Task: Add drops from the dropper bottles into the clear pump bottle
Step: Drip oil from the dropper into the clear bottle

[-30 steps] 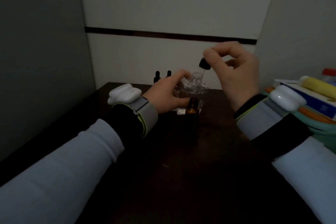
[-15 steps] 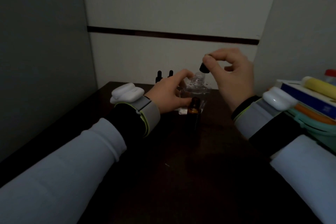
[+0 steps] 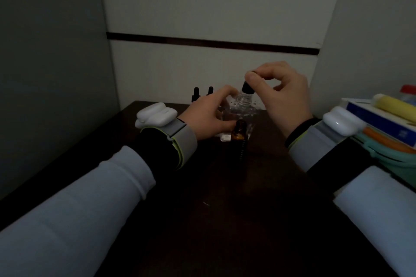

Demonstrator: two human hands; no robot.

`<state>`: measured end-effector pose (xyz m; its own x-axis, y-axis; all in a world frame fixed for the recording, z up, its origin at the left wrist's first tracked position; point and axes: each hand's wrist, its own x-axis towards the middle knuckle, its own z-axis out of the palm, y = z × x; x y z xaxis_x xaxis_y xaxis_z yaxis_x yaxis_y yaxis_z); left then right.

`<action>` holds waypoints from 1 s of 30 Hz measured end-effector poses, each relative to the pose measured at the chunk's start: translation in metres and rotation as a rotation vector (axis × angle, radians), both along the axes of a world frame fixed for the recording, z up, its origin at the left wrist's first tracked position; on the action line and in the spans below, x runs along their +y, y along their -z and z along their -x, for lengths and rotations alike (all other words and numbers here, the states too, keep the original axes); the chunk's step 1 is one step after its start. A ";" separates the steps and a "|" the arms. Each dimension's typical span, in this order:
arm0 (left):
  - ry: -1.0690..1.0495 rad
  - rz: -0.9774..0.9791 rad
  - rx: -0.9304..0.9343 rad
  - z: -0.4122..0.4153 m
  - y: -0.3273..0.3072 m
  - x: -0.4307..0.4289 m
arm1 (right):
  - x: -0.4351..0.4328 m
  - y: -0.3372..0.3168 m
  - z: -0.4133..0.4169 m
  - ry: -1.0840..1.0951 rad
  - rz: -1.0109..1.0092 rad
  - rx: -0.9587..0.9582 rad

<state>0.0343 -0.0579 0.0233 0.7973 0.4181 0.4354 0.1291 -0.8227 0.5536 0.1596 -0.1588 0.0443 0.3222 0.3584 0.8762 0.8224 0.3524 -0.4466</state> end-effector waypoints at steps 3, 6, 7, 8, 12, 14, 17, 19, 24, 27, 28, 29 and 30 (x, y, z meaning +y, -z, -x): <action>0.001 -0.004 -0.005 0.000 0.000 0.001 | 0.001 0.000 0.002 0.015 -0.001 -0.020; 0.004 -0.003 -0.017 -0.001 0.002 0.003 | -0.001 -0.003 0.006 0.035 -0.069 0.015; 0.002 -0.004 -0.017 -0.001 0.002 0.004 | -0.003 -0.005 0.007 0.043 -0.099 0.033; 0.000 -0.006 -0.014 -0.001 0.003 0.005 | -0.005 -0.008 0.009 0.051 -0.133 0.044; 0.000 -0.013 -0.008 -0.002 0.003 0.006 | -0.015 -0.021 0.012 0.042 -0.230 0.075; 0.001 -0.014 -0.007 -0.002 0.003 0.007 | -0.017 -0.023 0.013 -0.004 -0.207 0.094; -0.004 -0.013 -0.004 -0.002 0.003 0.007 | -0.014 -0.018 0.014 -0.053 -0.114 0.087; 0.002 -0.007 -0.003 -0.002 0.003 0.007 | -0.012 -0.015 0.012 -0.054 -0.073 0.089; 0.002 -0.002 -0.003 -0.002 0.002 0.006 | -0.012 -0.011 0.008 -0.051 -0.031 0.092; 0.004 0.004 0.000 -0.002 0.002 0.005 | -0.011 -0.010 0.010 -0.053 -0.007 0.082; 0.002 0.003 -0.001 -0.002 0.002 0.005 | -0.011 -0.009 0.010 -0.053 -0.004 0.081; -0.001 0.003 -0.004 -0.002 0.002 0.005 | -0.011 -0.009 0.010 -0.056 -0.003 0.081; -0.002 0.002 -0.007 -0.002 0.003 0.005 | -0.011 -0.009 0.010 -0.058 -0.001 0.079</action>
<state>0.0363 -0.0528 0.0207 0.7933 0.4209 0.4400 0.1272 -0.8213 0.5562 0.1494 -0.1702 0.0532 0.3690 0.3779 0.8492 0.7630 0.3986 -0.5089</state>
